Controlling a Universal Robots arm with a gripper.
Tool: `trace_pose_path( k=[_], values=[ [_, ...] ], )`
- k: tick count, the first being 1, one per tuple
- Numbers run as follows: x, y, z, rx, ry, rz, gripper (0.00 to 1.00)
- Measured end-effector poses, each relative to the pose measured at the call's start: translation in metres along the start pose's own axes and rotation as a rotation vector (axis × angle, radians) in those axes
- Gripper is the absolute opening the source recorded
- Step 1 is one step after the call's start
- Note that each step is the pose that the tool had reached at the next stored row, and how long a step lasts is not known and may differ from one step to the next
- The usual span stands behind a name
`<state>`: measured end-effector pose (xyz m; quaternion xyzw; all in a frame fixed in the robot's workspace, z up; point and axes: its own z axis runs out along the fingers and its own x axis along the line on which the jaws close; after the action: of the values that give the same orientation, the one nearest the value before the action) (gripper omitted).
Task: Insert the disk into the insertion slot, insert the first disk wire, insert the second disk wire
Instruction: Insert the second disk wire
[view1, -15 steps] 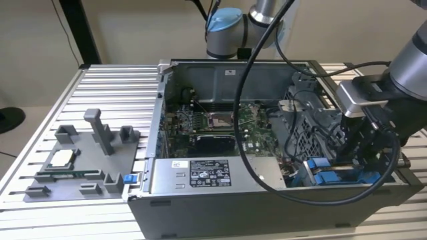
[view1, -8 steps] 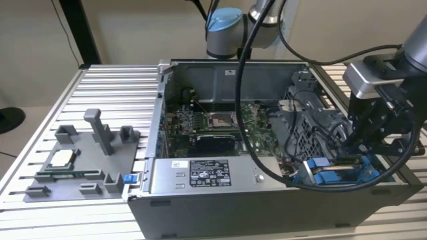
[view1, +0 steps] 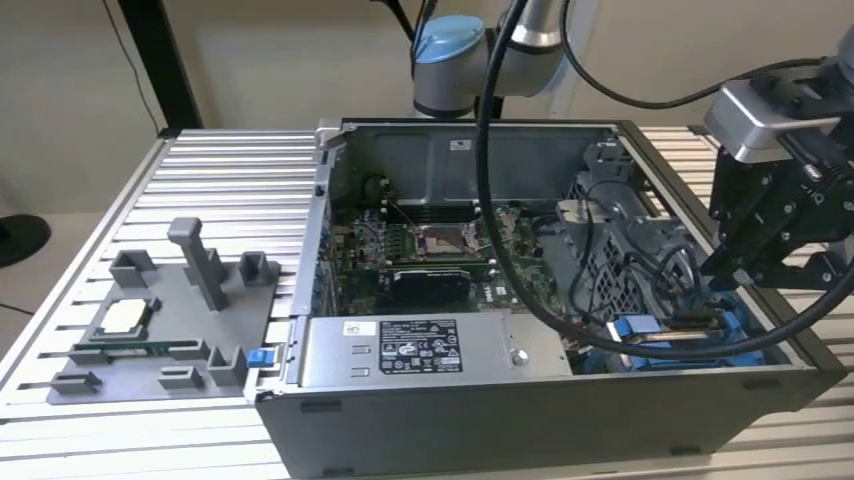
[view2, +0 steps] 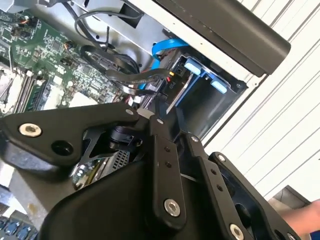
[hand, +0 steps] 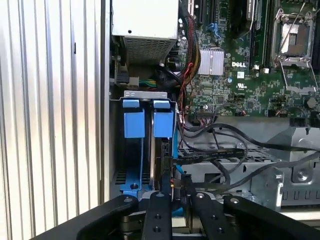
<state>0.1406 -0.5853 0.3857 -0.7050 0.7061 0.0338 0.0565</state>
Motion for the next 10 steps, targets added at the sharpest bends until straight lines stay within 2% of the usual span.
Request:
trace_pose_path(
  k=[10],
  values=[
    [-0.0002,-0.0001,-0.0013,0.0000,0.0001,0.000,1.00]
  ],
)
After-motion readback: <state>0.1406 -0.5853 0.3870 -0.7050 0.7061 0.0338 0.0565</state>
